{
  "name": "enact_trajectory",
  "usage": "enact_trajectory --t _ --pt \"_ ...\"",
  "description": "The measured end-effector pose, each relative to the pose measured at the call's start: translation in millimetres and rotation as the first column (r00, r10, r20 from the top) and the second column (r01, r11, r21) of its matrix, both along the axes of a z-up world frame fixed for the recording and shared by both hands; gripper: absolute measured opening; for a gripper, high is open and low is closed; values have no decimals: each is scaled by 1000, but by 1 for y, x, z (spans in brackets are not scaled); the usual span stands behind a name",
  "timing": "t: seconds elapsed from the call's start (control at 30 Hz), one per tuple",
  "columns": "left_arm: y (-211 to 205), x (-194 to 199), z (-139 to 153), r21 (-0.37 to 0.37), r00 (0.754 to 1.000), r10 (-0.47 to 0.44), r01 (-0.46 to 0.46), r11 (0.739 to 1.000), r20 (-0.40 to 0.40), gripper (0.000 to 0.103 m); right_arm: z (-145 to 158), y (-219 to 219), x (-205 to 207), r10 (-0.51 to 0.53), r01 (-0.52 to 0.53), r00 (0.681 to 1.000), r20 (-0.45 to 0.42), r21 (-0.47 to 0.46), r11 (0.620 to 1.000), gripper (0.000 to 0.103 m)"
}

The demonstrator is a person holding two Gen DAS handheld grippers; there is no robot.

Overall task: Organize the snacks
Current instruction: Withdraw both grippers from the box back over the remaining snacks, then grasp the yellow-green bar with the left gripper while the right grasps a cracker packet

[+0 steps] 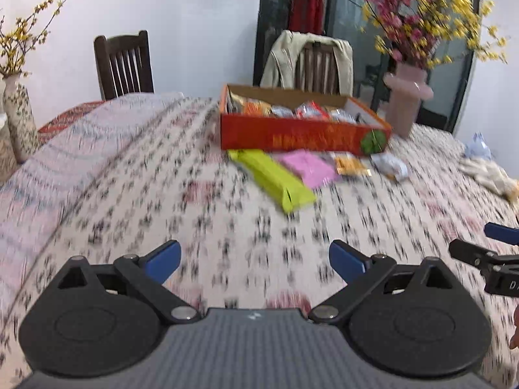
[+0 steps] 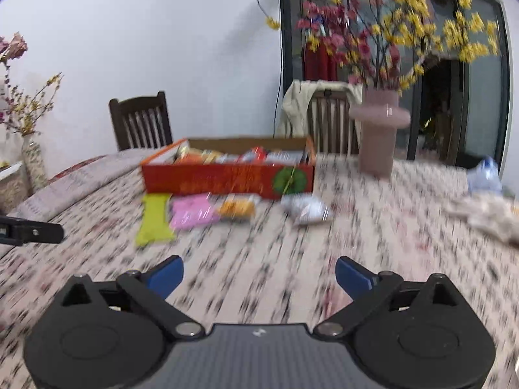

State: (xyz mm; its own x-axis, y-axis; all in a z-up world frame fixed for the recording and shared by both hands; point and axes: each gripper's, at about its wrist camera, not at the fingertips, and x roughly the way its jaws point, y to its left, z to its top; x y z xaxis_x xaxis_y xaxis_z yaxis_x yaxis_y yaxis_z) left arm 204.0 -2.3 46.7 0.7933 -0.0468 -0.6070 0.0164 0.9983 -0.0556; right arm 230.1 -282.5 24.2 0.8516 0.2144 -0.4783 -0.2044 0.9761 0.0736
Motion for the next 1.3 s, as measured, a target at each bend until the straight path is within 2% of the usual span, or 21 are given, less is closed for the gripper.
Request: enact_trajectory --t 0.17,0.33,0.7,0.8,0.87,0.93,0.97,1.17,1.23,1.3 --pt "-1 -17 -14 14 999 6 -6 1000 -40 100 -13 2 -35 20 -20 999 -35 -21 1000 101" --pt "-3 -16 -12 10 999 4 -4 1000 -38 100 -15 2 -48 28 -28 999 -37 -12 1000 101" --pt "-4 11 -22 -1 997 -8 8 1000 -81 100 -22 -2 -31 0 -1 997 -75 -7 1000 101" --pt "-4 28 -23 -5 996 -16 16 1000 -87 99 -25 -2 -20 -2 1 996 -91 -8 1000 101" --pt "-5 43 -22 -2 996 -22 22 1000 -84 95 -27 -2 -12 -3 2 995 -101 -9 1000 101" --pt "-6 62 -21 0 996 -31 31 1000 -83 83 -27 -3 -4 -5 4 994 -105 -13 1000 101" --pt "-7 74 -20 -5 996 -37 36 999 -86 81 -26 -3 1 -7 5 994 -106 -17 1000 100" --pt "-12 142 -22 -55 995 -34 28 998 -98 73 -15 -6 30 -7 5 996 -86 -29 1000 92" --pt "-16 163 -26 -64 993 -32 25 998 -111 68 -11 -6 41 -10 7 997 -74 -37 999 90" --pt "-20 181 -31 -57 993 -32 26 998 -110 66 -8 -6 52 -8 5 998 -69 -42 999 87"
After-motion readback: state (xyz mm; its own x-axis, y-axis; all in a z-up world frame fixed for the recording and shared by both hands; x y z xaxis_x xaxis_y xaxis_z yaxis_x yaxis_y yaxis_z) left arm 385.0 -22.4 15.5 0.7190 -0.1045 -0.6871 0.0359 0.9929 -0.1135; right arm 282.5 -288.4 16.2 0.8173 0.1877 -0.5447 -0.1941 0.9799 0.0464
